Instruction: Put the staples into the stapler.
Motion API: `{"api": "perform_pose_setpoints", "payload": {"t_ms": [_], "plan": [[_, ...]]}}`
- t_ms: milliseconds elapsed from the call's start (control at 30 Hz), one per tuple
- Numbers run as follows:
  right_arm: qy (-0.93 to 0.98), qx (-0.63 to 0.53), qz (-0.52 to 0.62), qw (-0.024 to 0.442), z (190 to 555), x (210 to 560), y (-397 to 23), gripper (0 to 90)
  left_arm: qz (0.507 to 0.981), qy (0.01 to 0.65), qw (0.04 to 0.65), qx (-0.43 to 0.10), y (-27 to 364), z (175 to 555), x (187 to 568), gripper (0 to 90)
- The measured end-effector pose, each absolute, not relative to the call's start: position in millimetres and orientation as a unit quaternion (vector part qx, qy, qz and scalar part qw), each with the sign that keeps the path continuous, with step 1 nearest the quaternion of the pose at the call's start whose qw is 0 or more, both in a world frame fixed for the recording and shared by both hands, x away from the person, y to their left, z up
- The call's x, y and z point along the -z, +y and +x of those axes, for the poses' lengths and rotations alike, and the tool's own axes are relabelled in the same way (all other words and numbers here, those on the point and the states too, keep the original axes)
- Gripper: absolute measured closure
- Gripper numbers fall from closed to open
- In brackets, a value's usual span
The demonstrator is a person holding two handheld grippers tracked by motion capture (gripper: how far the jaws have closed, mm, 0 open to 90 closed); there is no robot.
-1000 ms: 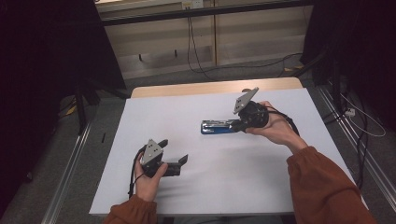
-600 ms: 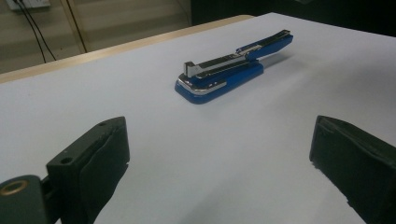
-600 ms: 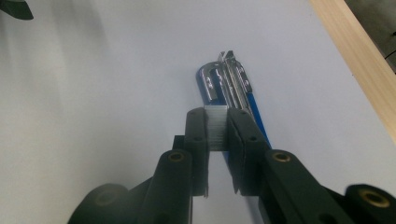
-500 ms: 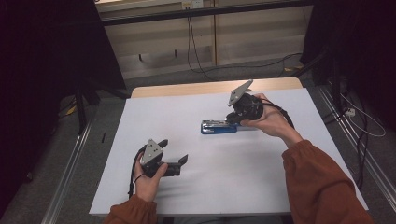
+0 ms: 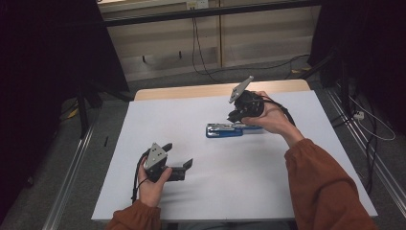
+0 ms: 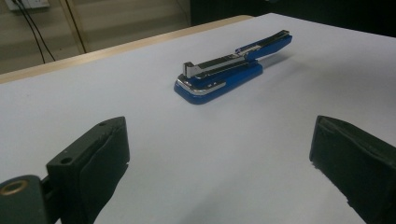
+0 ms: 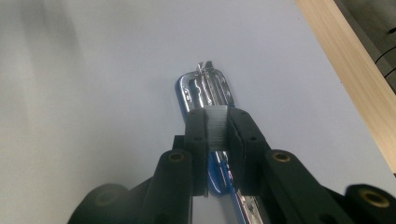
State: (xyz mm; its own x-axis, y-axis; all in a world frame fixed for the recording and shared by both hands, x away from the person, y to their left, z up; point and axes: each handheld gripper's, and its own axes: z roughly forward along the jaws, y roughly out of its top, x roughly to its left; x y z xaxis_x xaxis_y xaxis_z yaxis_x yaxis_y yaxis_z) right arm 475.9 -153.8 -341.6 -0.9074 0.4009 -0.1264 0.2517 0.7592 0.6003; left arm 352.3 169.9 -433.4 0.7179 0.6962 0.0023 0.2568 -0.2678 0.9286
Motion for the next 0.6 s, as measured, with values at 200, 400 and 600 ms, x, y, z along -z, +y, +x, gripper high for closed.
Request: {"api": "perform_pose_setpoints", "payload": {"t_ms": [200, 400, 600], "plan": [[0.929, -0.302, 0.173, 0.125, 481.4, 340.6, -148.4, 79.2, 0.766, 0.313, 0.519, -0.216, 170.3, 352.5, 433.2, 4.2], [0.929, -0.304, 0.169, 0.127, 487.7, 341.7, -143.6, 79.2, 0.765, 0.314, 0.519, -0.217, 170.2, 352.1, 433.0, 4.2], [0.932, -0.301, 0.162, 0.121, 490.0, 345.4, -136.7, 79.2, 0.765, 0.313, 0.519, -0.218, 170.5, 352.0, 432.7, 4.2]]}}
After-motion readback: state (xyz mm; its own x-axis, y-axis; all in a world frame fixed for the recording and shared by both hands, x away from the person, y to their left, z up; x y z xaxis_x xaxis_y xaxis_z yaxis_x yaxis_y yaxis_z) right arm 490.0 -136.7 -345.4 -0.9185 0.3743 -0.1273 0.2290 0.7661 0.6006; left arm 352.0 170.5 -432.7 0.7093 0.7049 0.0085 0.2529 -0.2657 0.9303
